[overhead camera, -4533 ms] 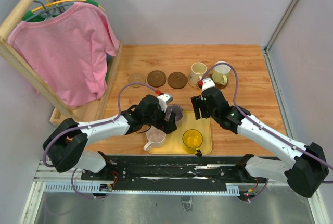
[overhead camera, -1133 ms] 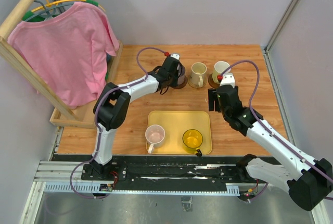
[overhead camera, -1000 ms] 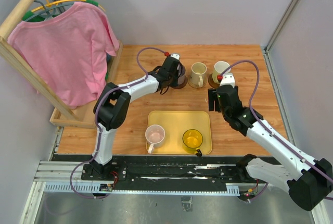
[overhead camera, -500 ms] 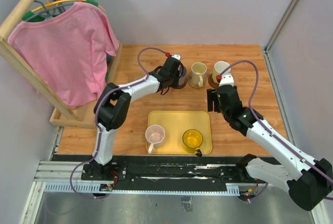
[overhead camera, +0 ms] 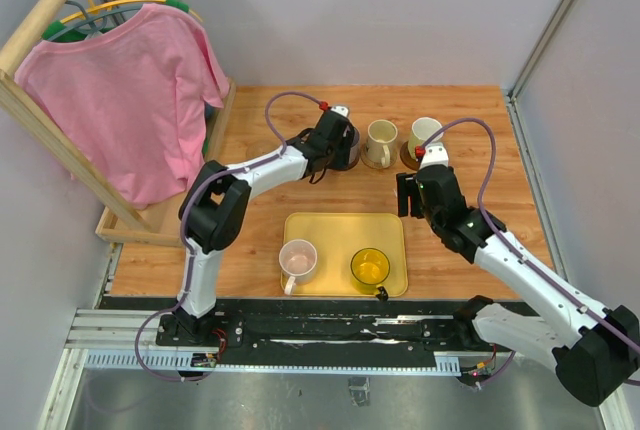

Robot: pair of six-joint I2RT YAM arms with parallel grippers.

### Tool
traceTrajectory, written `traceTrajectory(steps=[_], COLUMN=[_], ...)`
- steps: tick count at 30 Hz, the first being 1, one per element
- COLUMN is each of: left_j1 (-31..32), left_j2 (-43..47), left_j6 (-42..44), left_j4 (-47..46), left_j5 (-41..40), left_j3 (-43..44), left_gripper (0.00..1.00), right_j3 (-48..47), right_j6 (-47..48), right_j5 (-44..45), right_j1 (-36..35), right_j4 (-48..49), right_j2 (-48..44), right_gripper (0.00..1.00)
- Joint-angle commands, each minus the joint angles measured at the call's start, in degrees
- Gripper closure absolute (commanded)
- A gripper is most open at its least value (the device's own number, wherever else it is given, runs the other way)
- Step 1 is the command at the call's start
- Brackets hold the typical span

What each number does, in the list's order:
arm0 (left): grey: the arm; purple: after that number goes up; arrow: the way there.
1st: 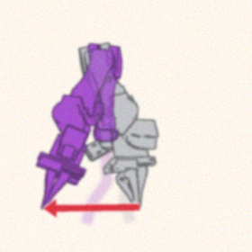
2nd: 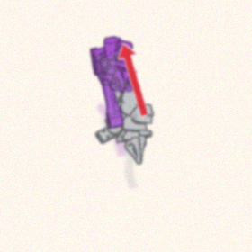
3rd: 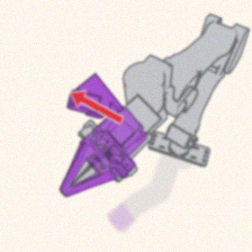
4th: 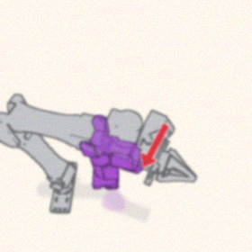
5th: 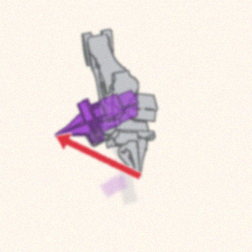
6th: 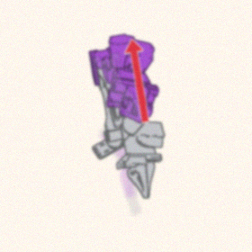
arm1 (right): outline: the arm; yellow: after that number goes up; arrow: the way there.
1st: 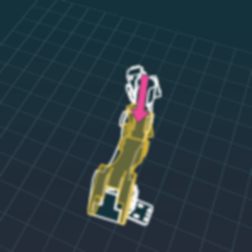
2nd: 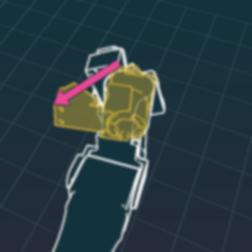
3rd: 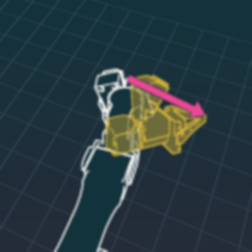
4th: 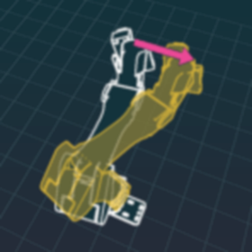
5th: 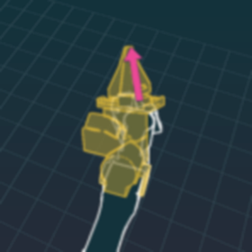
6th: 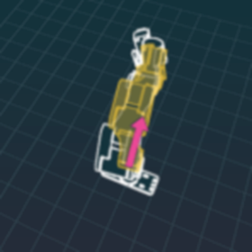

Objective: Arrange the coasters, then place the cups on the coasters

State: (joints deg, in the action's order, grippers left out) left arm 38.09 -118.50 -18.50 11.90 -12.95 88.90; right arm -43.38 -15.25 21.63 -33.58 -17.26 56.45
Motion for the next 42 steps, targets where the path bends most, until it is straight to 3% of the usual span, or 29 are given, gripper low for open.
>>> traceTrajectory(steps=[1, 13, 27, 33, 37, 42], left_j1=[0.32, 1.34, 2.34, 2.34, 2.34, 2.34], left_j2=[3.24, 5.14, 5.46, 6.69, 8.74, 13.51], left_j6=[-0.1, -0.28, -0.92, -0.83, -0.4, 0.38], left_j4=[-0.46, -2.01, -2.55, -2.29, -1.76, -1.46], left_j5=[-1.86, 0.71, 2.73, 1.49, 0.68, 0.56], left_j3=[-1.3, -3.09, -3.9, -5.17, -6.37, -8.82], left_gripper=[0.51, 0.6, 0.58, 0.48, 0.34, 0.24], right_j3=[0.57, 0.41, 0.9, 0.87, 0.72, 0.15], right_j6=[-1.01, -1.29, -1.88, -1.91, -2.06, -1.84], right_j5=[-0.57, -1.37, -1.75, -1.87, -1.81, -1.04], right_j1=[0.8, 0.84, 0.8, 0.8, 0.8, 0.8], right_j4=[0.71, 0.6, -0.31, -0.67, -0.65, -0.53], right_j2=[-1.5, -1.9, -3.31, -3.69, -3.76, -3.67], right_gripper=[0.29, 0.29, 0.29, 0.29, 0.29, 0.29])
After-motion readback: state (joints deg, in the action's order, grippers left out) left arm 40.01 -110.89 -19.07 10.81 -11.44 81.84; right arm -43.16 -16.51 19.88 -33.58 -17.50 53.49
